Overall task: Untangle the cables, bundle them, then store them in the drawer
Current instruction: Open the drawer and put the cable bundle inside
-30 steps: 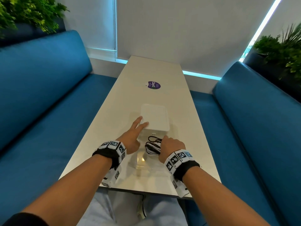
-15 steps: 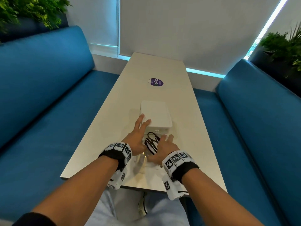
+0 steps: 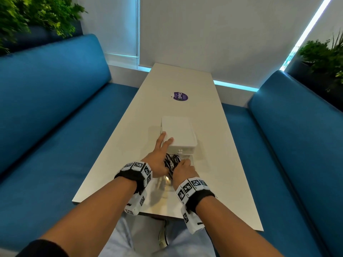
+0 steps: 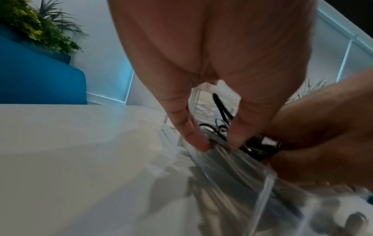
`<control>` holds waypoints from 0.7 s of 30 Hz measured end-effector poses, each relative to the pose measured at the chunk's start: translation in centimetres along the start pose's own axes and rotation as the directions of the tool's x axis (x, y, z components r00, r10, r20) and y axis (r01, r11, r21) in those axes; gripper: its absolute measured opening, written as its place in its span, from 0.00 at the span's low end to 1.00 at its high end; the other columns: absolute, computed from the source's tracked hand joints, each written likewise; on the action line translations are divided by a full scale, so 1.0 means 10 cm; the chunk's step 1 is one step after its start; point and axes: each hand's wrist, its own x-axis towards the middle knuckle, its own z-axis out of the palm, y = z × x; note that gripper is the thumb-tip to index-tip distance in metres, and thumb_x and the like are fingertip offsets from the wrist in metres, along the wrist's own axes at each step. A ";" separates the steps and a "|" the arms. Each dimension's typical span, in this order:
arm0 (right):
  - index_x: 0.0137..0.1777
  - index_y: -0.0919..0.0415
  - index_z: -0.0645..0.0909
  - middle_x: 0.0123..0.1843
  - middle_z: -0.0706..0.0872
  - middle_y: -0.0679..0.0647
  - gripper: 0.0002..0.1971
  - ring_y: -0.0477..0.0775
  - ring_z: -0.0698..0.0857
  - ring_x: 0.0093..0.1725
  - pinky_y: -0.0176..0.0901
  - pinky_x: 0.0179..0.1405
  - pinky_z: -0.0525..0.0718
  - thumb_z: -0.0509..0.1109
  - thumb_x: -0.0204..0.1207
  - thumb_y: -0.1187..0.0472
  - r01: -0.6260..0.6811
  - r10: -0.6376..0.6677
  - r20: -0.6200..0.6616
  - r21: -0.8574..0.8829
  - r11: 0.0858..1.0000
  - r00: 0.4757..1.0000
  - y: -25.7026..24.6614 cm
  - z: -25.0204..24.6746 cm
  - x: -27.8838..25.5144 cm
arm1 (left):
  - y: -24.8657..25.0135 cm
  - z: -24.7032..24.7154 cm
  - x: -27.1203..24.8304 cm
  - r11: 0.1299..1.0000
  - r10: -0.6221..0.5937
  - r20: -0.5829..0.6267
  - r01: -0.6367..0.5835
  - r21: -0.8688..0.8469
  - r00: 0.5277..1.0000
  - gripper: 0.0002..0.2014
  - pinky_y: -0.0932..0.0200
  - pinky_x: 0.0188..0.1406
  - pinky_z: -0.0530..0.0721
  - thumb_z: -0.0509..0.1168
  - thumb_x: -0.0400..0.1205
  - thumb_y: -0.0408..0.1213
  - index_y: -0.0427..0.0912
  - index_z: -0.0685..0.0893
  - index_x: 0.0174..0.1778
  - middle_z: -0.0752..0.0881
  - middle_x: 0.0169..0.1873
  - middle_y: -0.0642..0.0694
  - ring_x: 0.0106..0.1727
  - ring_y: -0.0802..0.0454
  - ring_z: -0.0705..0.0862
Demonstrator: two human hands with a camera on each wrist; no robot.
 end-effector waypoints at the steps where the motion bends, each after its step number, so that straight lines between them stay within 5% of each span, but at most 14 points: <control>1: 0.79 0.78 0.58 0.72 0.68 0.68 0.28 0.63 0.79 0.65 0.48 0.61 0.81 0.59 0.86 0.61 -0.009 0.009 0.012 0.001 1.000 1.000 0.00 0.01 0.02 | 0.01 -0.02 0.01 1.000 0.001 0.009 0.000 -0.023 1.000 0.54 0.59 0.37 0.85 0.74 0.72 0.32 0.60 0.46 0.86 0.29 0.80 0.69 0.66 0.47 0.82; 6: 0.78 0.68 0.69 0.73 0.75 0.63 0.36 0.64 0.70 0.71 0.58 0.71 0.65 0.54 0.81 0.39 0.104 -0.105 0.001 -0.174 0.979 0.994 0.20 -0.08 0.03 | -0.02 -0.16 0.07 0.998 0.013 -0.021 -0.014 -0.069 1.000 0.38 0.61 0.63 0.77 0.64 0.82 0.30 0.55 0.58 0.86 0.39 0.85 0.61 0.83 0.49 0.64; 9: 0.80 0.63 0.67 0.78 0.71 0.63 0.43 0.66 0.66 0.76 0.61 0.72 0.62 0.48 0.75 0.30 0.109 -0.106 0.118 -0.016 0.994 0.987 0.37 -0.15 0.07 | -0.04 -0.15 0.06 0.999 0.035 -0.065 -0.035 0.002 0.997 0.36 0.57 0.63 0.78 0.64 0.83 0.24 0.54 0.63 0.84 0.45 0.86 0.55 0.71 0.39 0.77; 12: 0.78 0.62 0.68 0.78 0.69 0.63 0.33 0.65 0.67 0.74 0.60 0.71 0.67 0.46 0.82 0.40 0.108 -0.124 0.144 0.111 0.988 0.982 0.47 -0.14 0.13 | 0.02 -0.10 0.05 0.997 -0.015 -0.150 0.025 0.066 0.989 0.34 0.54 0.56 0.83 0.69 0.81 0.28 0.56 0.67 0.80 0.48 0.84 0.59 0.48 0.44 0.84; 16: 0.74 0.65 0.68 0.72 0.70 0.65 0.24 0.65 0.70 0.68 0.57 0.66 0.74 0.50 0.88 0.49 0.151 -0.158 0.065 0.097 0.984 0.985 0.49 -0.04 0.09 | 0.11 -0.03 0.09 0.995 -0.011 -0.233 0.035 0.098 0.972 0.30 0.51 0.50 0.85 0.72 0.80 0.32 0.54 0.70 0.76 0.52 0.81 0.57 0.49 0.43 0.86; 21: 0.71 0.61 0.73 0.67 0.73 0.61 0.20 0.63 0.76 0.65 0.52 0.63 0.79 0.64 0.82 0.54 0.232 -0.202 -0.135 0.259 0.938 0.970 0.55 -0.08 0.18 | 0.12 -0.05 0.08 0.964 0.007 -0.230 0.054 0.260 0.973 0.32 0.48 0.38 0.87 0.74 0.78 0.37 0.54 0.68 0.76 0.51 0.83 0.54 0.41 0.43 0.85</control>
